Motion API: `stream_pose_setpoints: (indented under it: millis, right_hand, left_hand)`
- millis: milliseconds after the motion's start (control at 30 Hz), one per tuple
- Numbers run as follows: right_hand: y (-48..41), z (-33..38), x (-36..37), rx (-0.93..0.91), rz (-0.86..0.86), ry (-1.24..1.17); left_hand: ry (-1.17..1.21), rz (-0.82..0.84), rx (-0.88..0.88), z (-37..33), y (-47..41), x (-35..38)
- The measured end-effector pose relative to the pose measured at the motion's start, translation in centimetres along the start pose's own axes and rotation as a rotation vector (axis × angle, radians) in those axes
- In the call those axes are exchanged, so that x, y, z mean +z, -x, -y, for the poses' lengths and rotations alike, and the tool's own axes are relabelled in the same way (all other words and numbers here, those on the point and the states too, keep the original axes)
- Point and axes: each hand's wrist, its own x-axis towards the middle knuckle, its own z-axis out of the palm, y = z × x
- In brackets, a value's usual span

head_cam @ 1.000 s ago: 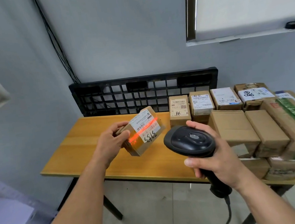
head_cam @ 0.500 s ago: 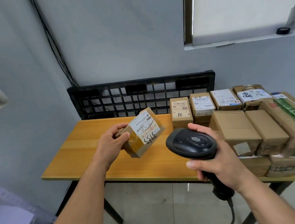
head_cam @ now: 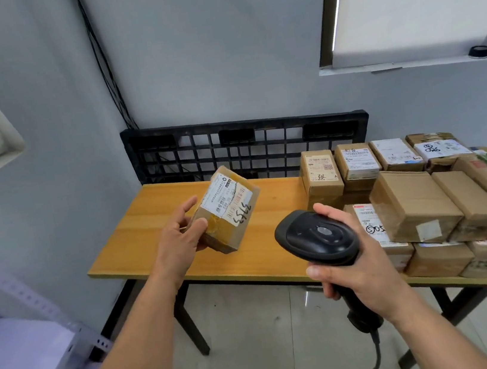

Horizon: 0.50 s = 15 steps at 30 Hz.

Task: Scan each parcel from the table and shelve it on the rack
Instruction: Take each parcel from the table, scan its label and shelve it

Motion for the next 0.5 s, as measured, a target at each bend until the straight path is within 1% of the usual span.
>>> stream_pose_setpoints:
  millis: [200, 333, 500]
  right_hand:
    - [0.1, 1.0, 3.8, -0.023, 0.118, 0.056]
    - [0.7, 1.9, 6.4, -0.059, 0.231, 0.069]
    - [3.3, 3.3, 9.2, -0.082, 0.328, 0.057]
  left_hand:
    - [0.214, -0.134, -0.074, 1.6, 3.9, -4.2]
    - [0.361, -0.213, -0.061, 1.7, 8.1, -7.4]
    - [0.408, -0.337, -0.007, 1.4, 14.2, -10.4]
